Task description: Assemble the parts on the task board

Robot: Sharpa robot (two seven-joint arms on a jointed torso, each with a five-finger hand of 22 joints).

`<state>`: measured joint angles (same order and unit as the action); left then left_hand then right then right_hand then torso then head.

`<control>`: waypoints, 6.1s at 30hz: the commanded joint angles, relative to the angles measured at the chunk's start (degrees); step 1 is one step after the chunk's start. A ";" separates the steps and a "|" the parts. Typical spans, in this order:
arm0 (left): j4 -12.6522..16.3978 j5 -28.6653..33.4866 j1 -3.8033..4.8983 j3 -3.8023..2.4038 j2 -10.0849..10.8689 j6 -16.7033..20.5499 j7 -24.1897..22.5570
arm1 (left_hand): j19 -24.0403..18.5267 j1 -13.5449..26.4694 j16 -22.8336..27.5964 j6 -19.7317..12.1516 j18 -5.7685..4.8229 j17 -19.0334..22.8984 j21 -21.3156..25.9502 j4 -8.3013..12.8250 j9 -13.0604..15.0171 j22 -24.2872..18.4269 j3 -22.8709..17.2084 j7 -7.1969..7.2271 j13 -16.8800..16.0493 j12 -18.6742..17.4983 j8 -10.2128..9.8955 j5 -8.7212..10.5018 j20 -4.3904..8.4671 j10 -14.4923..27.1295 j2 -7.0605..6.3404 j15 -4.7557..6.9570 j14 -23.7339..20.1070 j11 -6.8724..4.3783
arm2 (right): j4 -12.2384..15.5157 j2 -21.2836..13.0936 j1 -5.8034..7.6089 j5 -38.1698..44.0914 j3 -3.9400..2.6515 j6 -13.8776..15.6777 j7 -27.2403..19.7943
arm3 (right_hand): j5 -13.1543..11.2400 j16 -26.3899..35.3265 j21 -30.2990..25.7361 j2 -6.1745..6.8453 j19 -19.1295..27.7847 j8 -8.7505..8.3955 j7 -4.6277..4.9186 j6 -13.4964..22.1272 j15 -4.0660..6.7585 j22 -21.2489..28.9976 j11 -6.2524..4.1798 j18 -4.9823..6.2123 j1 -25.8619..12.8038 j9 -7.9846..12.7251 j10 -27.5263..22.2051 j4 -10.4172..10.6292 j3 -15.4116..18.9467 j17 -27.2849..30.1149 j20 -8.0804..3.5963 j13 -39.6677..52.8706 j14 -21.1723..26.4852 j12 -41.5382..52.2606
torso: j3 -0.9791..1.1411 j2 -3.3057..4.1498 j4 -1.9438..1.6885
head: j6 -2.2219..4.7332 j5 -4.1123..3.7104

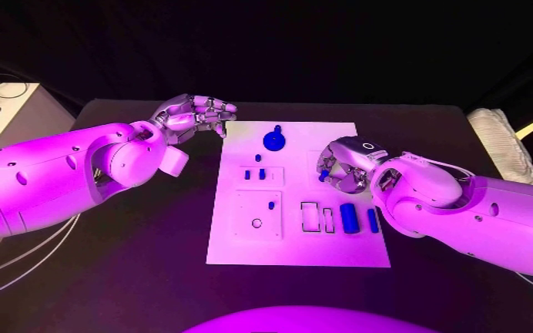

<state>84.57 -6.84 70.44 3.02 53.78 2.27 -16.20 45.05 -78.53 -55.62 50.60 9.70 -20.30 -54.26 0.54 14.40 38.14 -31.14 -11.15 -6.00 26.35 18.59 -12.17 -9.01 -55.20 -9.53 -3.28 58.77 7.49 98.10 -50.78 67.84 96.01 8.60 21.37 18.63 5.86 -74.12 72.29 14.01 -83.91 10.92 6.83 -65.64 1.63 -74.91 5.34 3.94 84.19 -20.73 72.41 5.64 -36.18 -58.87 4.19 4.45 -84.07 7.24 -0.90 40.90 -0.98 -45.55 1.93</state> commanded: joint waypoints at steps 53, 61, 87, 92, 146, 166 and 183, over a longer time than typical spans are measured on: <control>-1.48 0.24 -0.07 -0.03 -1.67 -0.45 -0.50 | 0.48 -0.15 0.40 -0.16 0.78 0.07 0.29 0.14 -0.09 0.01 0.08 0.01 0.12 -0.26 -0.10 -0.36 -0.08 0.37 0.35 0.01 -0.03 -0.07 | 7.90 8.81 -3.12 -1.37 0.06 2.60 -6.31 | -1.51 -0.46 1.42 -2.09 -1.69 1.12 -0.22 -0.20 0.57 -9.51 -3.05 -0.85 -1.69 -1.67 4.21 -3.58 -2.33 -0.48 -0.59 2.02 -0.14 -0.44 | -0.04 0.00 0.07 | 0.23 1.89; -1.44 0.25 -0.07 -0.03 -1.71 -0.52 -0.47 | 0.48 -0.15 0.40 -0.16 0.78 0.07 0.29 0.14 -0.09 0.01 0.08 0.01 0.12 -0.26 -0.10 -0.36 -0.08 0.37 0.35 0.01 -0.03 -0.07 | 6.18 10.32 -4.76 -0.03 0.37 1.85 -5.74 | -1.45 -0.40 1.30 -2.10 -1.66 1.12 -0.21 -0.18 0.57 -9.48 -3.04 -0.83 -1.75 -1.70 4.21 -3.67 -2.39 -0.38 -0.59 2.05 -0.11 -0.47 | 0.04 0.04 0.08 | -0.03 2.15; -1.44 0.26 -0.08 -0.03 -1.48 -0.60 -0.35 | 0.48 -0.11 0.44 -0.17 0.78 0.06 0.29 0.14 -0.12 0.01 0.12 0.01 0.15 -0.26 -0.09 -0.35 -0.08 0.39 0.35 0.01 -0.01 -0.07 | 5.14 10.78 -5.78 2.75 0.60 -0.14 -3.52 | -1.26 -0.33 1.16 -2.09 -1.61 1.14 -0.19 -0.13 0.55 -9.46 -3.02 -0.80 -1.95 -1.78 4.23 -3.90 -2.52 -0.28 -0.59 2.12 -0.08 -0.55 | 0.00 0.06 0.02 | -0.68 2.26; -1.44 0.26 -0.08 -0.03 -1.45 -0.60 -0.34 | 0.48 -0.11 0.44 -0.17 0.78 0.06 0.29 0.14 -0.12 0.01 0.12 0.01 0.15 -0.26 -0.09 -0.35 -0.08 0.39 0.35 0.01 -0.01 -0.07 | 5.20 10.69 -5.79 2.99 0.60 -0.62 -3.31 | -1.20 -0.38 1.37 -2.08 -1.67 1.16 -0.18 -0.13 0.55 -9.54 -3.02 -0.84 -2.05 -1.82 4.25 -3.99 -2.56 -0.39 -0.59 2.16 -0.10 -0.58 | 0.01 0.07 0.01 | -0.71 2.27; -1.19 0.26 -0.08 -0.03 -1.20 -0.63 0.02 | 0.46 -0.04 0.49 -0.21 0.78 0.05 0.33 0.12 -0.16 0.01 0.16 0.01 0.18 -0.27 -0.09 -0.35 -0.08 0.45 0.36 0.00 0.00 -0.06 | 4.31 12.34 -5.96 2.99 1.10 0.94 -4.15 | 6.13 4.34 -14.97 1.30 2.89 -4.45 2.40 11.07 -2.65 -4.20 0.84 1.78 -7.57 -0.82 -14.67 -6.15 6.64 7.19 2.32 -0.47 3.34 -1.11 | -0.01 0.03 0.00 | -1.23 2.12; -1.45 0.33 -0.10 0.06 -1.02 -0.57 0.11 | 0.46 -0.04 0.49 -0.21 0.78 0.05 0.33 0.12 -0.16 0.01 0.16 0.01 0.18 -0.27 -0.09 -0.35 -0.08 0.45 0.36 0.00 0.00 -0.06 | 10.24 -3.71 -0.29 -23.90 0.24 5.90 -6.81 | 4.71 5.14 -15.51 -1.66 1.13 -5.40 2.95 11.04 -2.04 -3.36 0.11 1.61 -6.54 -0.07 -9.27 1.88 22.02 8.14 1.90 0.02 2.16 8.95 | -0.01 -0.69 0.77 | -0.14 -0.65; -0.44 0.45 -0.98 0.25 -0.10 -0.12 -1.51 | 0.40 0.76 0.54 -0.36 0.74 -0.01 0.60 -0.28 -0.26 -0.13 0.59 -0.01 0.26 -0.31 -0.11 -0.54 -0.19 0.57 -0.06 -0.11 0.07 0.01 | 12.98 -18.18 1.22 -27.36 1.62 -2.67 4.50 | 10.09 -5.77 6.18 -0.17 -3.65 -1.29 -0.99 6.19 1.43 -12.11 -4.28 -1.88 -8.66 -4.02 2.73 10.83 26.01 -9.43 -1.28 30.73 -1.98 31.85 | 0.23 -1.35 1.29 | 0.44 -4.54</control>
<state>83.86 -6.72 69.50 3.29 53.69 2.41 -16.14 45.05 -78.50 -55.40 50.60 9.70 -20.31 -53.85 0.30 14.19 38.11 -30.90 -11.15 -5.79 26.35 18.59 -12.52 -9.01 -55.20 -9.56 -3.28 58.77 7.49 110.75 -68.86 69.17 68.70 10.20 21.47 19.37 15.66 -79.74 78.20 13.79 -84.01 9.43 5.97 -59.48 2.79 -74.93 1.00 3.02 76.17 -24.69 75.01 16.25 -10.40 -68.04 3.07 33.89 -84.13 37.95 -0.66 39.62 0.29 -45.07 -2.25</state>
